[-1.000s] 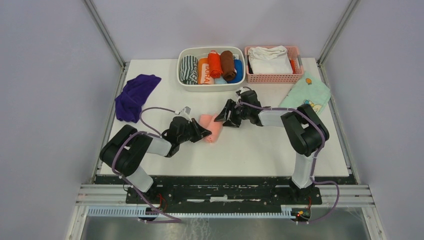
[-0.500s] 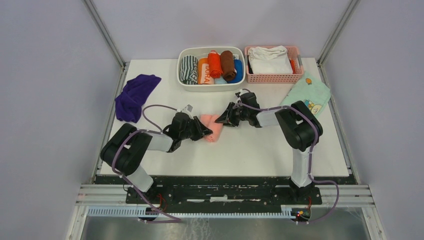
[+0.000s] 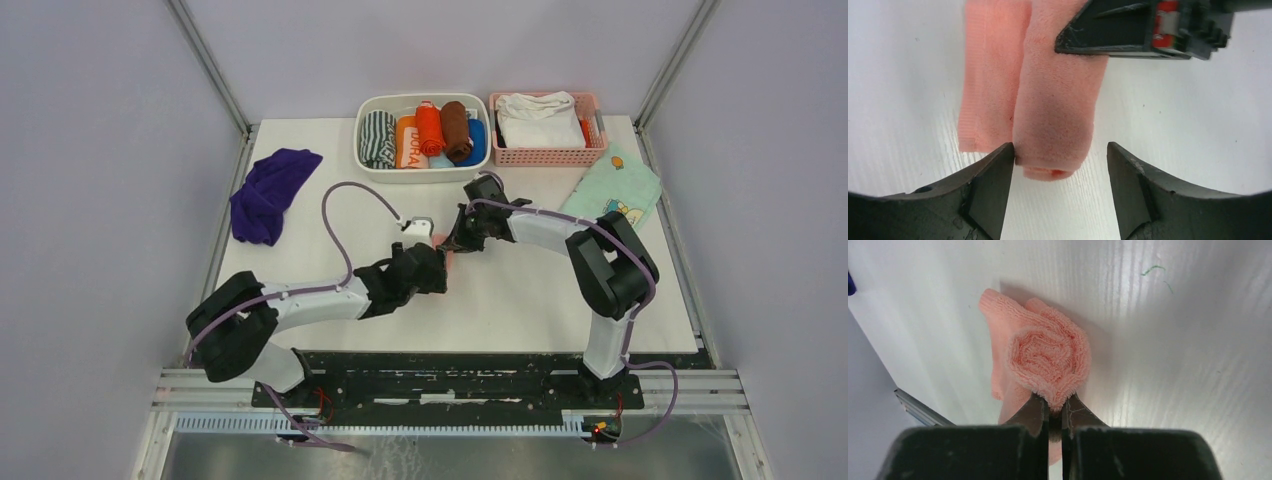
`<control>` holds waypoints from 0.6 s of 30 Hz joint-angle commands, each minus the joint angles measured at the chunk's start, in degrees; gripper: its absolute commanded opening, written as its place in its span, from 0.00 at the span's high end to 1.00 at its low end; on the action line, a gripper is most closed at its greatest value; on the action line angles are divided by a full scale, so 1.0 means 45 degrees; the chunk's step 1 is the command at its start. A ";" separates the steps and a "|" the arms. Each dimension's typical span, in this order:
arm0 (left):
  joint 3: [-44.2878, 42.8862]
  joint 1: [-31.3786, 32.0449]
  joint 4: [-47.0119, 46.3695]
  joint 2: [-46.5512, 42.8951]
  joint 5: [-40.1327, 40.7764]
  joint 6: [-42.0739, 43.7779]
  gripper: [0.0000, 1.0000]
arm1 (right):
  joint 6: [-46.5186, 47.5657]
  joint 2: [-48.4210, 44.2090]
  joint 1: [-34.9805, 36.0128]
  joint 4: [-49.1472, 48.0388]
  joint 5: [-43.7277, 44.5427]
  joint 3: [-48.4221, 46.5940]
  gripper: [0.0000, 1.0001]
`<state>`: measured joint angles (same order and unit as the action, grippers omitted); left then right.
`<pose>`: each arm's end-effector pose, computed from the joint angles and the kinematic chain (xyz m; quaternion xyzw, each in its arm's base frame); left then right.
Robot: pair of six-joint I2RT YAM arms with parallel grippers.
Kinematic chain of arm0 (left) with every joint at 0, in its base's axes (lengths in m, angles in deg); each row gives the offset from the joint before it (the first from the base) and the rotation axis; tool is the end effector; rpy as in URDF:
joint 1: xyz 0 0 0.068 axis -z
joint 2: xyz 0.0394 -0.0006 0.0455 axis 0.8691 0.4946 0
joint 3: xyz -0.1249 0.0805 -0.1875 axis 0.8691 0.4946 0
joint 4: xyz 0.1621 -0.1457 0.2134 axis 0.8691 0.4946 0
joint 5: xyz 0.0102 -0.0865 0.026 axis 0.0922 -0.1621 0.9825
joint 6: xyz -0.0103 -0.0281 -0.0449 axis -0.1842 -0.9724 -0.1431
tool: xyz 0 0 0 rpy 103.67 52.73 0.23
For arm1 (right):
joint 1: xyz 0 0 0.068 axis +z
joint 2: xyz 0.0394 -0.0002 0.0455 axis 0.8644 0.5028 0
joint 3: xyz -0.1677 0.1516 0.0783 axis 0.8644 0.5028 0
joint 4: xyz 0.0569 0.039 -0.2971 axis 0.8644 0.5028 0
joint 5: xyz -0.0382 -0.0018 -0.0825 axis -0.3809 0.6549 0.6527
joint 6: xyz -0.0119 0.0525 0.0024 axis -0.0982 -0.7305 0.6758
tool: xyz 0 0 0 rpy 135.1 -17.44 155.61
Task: Roll the towels
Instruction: Roll the towel at the center of the board.
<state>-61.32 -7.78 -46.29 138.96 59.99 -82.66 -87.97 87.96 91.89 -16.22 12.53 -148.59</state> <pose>0.2096 -0.2535 0.1131 0.0340 0.9020 -0.1760 0.3928 0.3434 0.2258 0.0937 0.1059 0.9382 0.2910 0.1548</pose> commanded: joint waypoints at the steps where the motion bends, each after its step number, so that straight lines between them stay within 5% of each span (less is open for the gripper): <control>1: -0.1489 0.1848 0.1587 -0.0008 0.5329 0.1819 0.25 | 0.0161 -0.0365 0.0140 0.2286 0.1511 -0.0816 1.00; 18: -0.4372 0.3479 0.1371 0.4807 0.6962 0.4500 0.27 | -0.0134 -0.0276 0.0282 0.3011 0.1533 -0.1339 1.00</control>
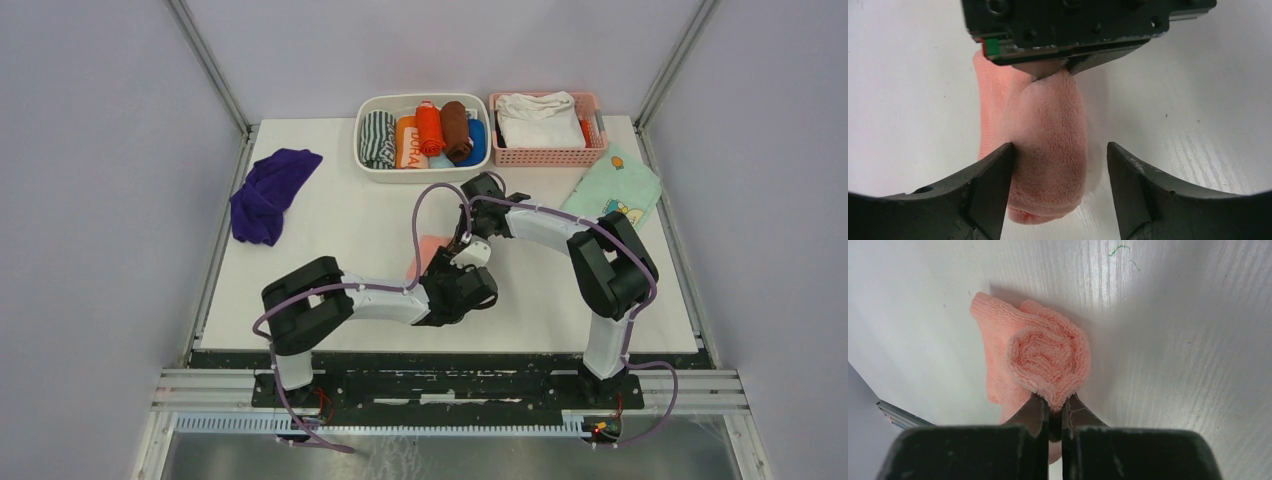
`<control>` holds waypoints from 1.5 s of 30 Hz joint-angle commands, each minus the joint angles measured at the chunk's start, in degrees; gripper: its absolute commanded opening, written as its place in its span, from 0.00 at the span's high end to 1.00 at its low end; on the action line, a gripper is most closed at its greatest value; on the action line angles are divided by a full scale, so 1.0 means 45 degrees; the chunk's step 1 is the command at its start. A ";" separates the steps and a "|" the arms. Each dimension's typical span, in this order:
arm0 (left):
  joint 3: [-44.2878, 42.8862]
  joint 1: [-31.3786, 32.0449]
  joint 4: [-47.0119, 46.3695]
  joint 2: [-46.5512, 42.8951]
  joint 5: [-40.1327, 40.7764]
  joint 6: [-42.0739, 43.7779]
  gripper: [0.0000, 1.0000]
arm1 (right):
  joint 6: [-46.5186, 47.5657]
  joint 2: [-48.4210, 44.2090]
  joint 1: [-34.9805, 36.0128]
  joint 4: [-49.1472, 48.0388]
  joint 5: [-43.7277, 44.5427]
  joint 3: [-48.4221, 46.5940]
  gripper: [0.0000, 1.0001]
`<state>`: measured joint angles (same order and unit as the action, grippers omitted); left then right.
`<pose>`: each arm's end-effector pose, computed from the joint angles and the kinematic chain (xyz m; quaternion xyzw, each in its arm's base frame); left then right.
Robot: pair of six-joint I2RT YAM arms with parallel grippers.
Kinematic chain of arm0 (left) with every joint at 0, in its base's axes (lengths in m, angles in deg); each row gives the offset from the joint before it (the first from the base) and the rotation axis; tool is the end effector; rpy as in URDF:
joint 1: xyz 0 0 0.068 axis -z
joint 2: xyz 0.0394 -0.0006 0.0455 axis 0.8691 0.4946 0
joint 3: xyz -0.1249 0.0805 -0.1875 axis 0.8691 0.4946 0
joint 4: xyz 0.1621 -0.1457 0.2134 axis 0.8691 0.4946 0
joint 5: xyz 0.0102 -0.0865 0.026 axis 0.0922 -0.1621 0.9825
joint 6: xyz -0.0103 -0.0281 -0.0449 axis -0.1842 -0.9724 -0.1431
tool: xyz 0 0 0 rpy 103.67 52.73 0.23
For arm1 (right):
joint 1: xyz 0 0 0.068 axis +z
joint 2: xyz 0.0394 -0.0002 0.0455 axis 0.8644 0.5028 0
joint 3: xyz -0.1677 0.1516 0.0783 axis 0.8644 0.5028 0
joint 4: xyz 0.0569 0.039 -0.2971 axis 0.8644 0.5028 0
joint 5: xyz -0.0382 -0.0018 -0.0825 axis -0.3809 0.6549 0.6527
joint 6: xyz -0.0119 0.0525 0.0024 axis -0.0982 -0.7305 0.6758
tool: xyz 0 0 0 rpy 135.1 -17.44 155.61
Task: Roll the towels
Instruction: Roll the towel at the center of the board.
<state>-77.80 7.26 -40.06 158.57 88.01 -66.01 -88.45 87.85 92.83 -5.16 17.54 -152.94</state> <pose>0.1689 -0.3402 0.0898 0.2056 0.8477 0.0583 0.4854 0.3416 0.2290 0.1069 0.1229 0.9562 0.2274 0.1376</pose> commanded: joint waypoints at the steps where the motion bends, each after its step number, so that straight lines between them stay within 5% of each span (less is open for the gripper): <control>1: -0.0718 0.0151 0.0098 0.0565 0.0617 0.0718 0.30 | -0.0034 -0.0254 0.0084 0.0506 0.0364 -0.0377 1.00; 11: 0.0653 -0.0966 -0.0463 -0.0827 -0.1706 -0.0329 0.84 | 0.0571 -0.0744 -0.0104 -0.1520 -0.0599 0.0438 0.80; 15: 0.1980 -0.2121 -0.1666 -0.1942 -0.4250 -0.0961 0.95 | 0.0555 -0.1043 -0.0341 -0.2829 -0.1277 0.1039 0.63; 22: 0.4584 -0.5225 -0.4602 -0.3229 -0.9902 -0.3109 0.97 | -0.0897 -0.1039 -0.1287 -0.6849 -0.3287 0.2891 0.43; 29: 0.5696 -0.7492 -0.7059 -0.2419 -1.3810 -0.5136 0.97 | -0.2489 -0.0024 -0.1508 -1.0950 -0.4973 0.3977 0.35; 40: 0.6168 -0.8790 -0.9416 -0.0530 -1.6278 -0.7492 0.97 | -0.3035 0.0919 -0.1811 -1.2832 -0.5009 0.4628 0.27; 45: 0.5812 -0.8805 -0.8425 -0.0293 -1.6172 -0.7291 0.97 | -0.2841 0.1651 -0.1723 -1.2599 -0.4954 0.4243 0.28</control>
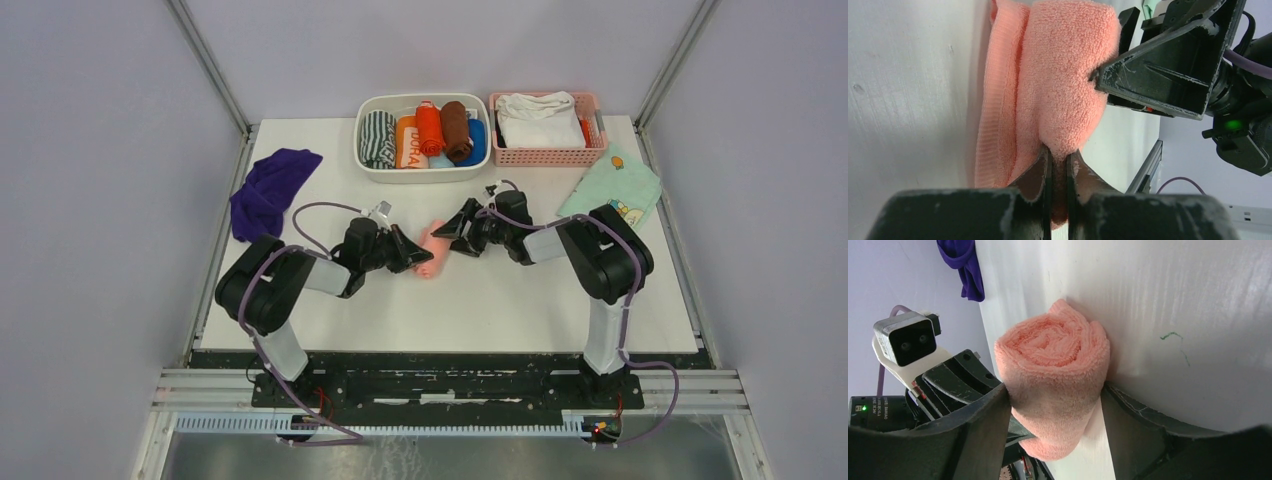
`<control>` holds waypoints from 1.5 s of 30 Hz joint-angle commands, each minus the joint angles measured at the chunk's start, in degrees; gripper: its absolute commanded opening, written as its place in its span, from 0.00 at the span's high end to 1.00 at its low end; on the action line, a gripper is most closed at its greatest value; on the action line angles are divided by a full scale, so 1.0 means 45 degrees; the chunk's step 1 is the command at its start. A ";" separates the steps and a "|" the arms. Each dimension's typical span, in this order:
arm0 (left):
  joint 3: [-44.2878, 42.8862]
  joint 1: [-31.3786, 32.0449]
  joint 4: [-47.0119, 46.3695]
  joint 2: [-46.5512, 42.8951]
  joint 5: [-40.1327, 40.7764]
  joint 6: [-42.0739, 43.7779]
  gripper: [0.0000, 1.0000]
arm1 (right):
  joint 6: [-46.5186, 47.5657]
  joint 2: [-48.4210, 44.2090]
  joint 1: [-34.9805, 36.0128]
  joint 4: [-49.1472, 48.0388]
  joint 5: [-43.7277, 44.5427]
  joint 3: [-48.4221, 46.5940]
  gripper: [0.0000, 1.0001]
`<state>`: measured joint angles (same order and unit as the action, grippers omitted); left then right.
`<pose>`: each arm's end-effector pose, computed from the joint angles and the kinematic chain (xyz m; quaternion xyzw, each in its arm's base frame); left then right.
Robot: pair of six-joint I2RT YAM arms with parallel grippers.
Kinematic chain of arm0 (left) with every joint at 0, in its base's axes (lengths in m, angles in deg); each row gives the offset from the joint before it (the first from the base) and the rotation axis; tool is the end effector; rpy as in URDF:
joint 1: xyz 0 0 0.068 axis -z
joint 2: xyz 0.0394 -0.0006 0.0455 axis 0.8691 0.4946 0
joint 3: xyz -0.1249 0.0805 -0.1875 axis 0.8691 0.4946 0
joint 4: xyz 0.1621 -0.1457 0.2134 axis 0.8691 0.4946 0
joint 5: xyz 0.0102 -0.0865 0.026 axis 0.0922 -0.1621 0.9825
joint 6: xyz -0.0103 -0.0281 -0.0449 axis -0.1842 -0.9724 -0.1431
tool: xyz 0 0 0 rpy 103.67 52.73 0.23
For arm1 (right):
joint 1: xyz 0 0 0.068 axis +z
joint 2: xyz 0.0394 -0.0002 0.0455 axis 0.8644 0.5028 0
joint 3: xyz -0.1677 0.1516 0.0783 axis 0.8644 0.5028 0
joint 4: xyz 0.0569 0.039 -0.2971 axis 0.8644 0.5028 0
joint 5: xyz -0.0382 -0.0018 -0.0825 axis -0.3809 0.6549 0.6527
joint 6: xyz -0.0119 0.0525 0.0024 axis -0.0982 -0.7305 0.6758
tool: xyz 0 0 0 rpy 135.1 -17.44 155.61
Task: Roll the towels
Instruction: Roll the towel at the center of the board.
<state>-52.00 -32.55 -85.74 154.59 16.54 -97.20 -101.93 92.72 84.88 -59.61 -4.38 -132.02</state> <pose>0.2732 -0.1599 0.0416 -0.0862 0.8398 -0.4624 0.2711 0.3376 0.1784 0.0367 0.1542 0.8376 0.4956 0.1702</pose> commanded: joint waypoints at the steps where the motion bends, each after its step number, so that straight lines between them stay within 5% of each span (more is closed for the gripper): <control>1: 0.0010 0.0017 0.1912 0.0628 -0.0263 -0.0335 0.97 | 0.0216 0.0678 0.0100 -0.0440 -0.0047 -0.0450 0.29; 7: -0.0359 -0.0031 0.3337 0.0680 0.0128 0.0054 0.94 | 0.1069 0.0790 0.0216 0.0994 0.0400 -0.0530 0.46; 14: -0.1295 0.0669 0.7094 -0.1270 0.3173 0.2279 0.55 | 0.2680 -0.0355 0.0719 0.5729 0.2360 -0.1582 0.68; 21: -0.2896 0.3351 1.0189 -0.3373 0.8805 0.3957 0.29 | 0.3193 -0.1183 0.1359 0.9825 0.4819 -0.3140 0.71; 28: -0.4277 0.6378 1.1075 -0.3263 1.3897 0.5156 0.22 | 0.2909 -0.1208 0.1676 1.1436 0.5518 -0.4003 0.71; 37: -0.6299 0.8404 1.1082 -0.0273 1.6313 0.7320 0.18 | 0.2784 -0.1008 0.1773 1.1785 0.5289 -0.4374 0.70; 45: -0.6742 0.8604 1.0892 0.1642 1.6807 0.7868 0.18 | 0.2728 -0.1003 0.1775 1.1767 0.5040 -0.4439 0.70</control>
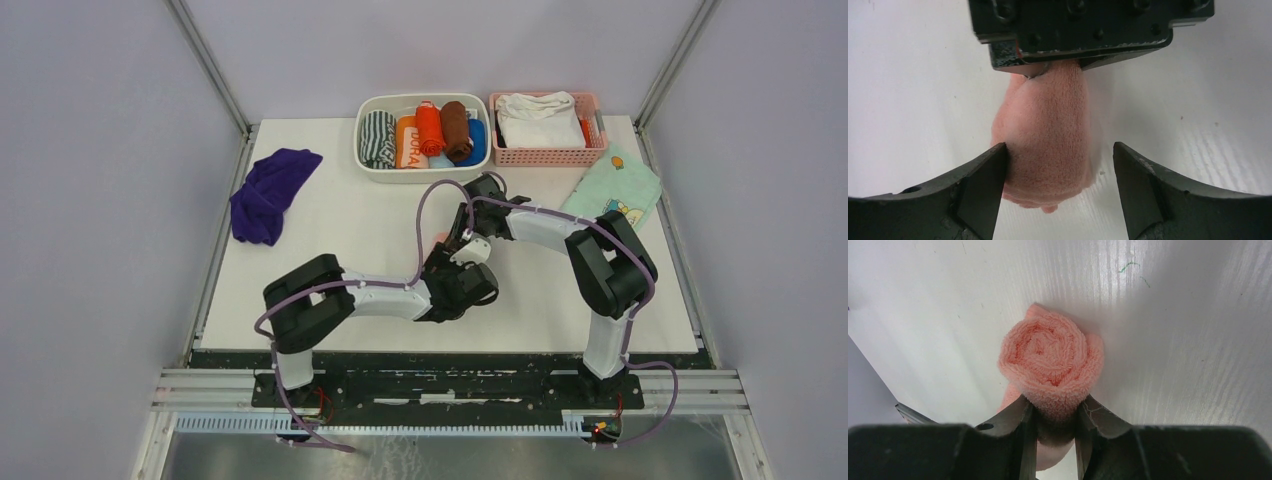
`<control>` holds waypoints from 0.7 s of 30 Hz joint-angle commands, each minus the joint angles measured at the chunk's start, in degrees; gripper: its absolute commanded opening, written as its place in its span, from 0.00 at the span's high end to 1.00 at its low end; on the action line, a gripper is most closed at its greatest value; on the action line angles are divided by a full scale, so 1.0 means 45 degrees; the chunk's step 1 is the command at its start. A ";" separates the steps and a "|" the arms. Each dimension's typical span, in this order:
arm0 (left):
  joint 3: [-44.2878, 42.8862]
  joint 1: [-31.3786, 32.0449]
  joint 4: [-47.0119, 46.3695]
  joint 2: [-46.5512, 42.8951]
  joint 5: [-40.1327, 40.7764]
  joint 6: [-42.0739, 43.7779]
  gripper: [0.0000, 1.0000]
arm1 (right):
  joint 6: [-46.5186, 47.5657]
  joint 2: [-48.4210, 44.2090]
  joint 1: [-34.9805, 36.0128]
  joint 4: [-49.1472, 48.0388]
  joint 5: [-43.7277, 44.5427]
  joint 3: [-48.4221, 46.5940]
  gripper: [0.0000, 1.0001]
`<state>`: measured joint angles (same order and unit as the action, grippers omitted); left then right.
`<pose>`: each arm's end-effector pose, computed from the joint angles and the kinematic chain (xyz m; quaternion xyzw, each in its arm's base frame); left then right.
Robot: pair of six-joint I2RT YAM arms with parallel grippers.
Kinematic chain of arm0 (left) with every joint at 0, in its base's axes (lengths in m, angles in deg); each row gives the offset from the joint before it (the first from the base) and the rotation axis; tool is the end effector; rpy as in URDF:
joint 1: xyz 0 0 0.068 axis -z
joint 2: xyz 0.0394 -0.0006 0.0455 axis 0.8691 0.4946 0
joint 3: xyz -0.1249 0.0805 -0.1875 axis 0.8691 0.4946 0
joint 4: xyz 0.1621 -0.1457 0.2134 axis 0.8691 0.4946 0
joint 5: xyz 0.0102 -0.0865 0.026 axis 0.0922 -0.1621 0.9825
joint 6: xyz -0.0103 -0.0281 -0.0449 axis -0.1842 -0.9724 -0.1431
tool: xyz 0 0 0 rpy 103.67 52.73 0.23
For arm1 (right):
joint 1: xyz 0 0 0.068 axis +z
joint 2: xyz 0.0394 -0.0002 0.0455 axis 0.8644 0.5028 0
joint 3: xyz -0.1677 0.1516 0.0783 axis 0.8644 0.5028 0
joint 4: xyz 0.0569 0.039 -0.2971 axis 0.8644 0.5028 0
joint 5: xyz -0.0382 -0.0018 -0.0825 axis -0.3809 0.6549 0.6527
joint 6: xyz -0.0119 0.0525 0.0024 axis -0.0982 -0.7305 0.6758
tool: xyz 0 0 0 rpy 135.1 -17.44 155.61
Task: Roll the towels
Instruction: Roll the towel at the center of the board.
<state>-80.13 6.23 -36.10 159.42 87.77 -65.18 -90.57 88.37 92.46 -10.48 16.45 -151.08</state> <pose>0.1766 -0.3411 0.0927 0.2152 0.8513 0.0797 0.4719 0.3436 0.2279 0.0983 0.1378 0.9466 0.2522 0.1464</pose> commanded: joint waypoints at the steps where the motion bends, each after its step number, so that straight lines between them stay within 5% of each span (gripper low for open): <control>1: -0.0477 -0.0024 -0.0111 0.0726 0.1021 0.0768 0.18 | 0.0195 -0.0036 0.0097 0.0834 0.0379 -0.0205 0.70; 8: -0.0374 0.0001 0.0337 0.1258 0.1505 0.0544 0.23 | 0.0145 -0.0007 0.0107 0.0675 0.0106 -0.0185 0.69; 21: -0.0062 -0.0044 -0.0555 -0.0538 0.0549 0.1757 0.14 | 0.0151 0.0123 0.0090 0.0519 -0.0147 -0.0110 0.70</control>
<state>-80.46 6.27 -35.75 159.02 91.74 -61.02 -90.74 88.39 92.61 -10.39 15.57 -151.12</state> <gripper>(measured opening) 0.857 0.335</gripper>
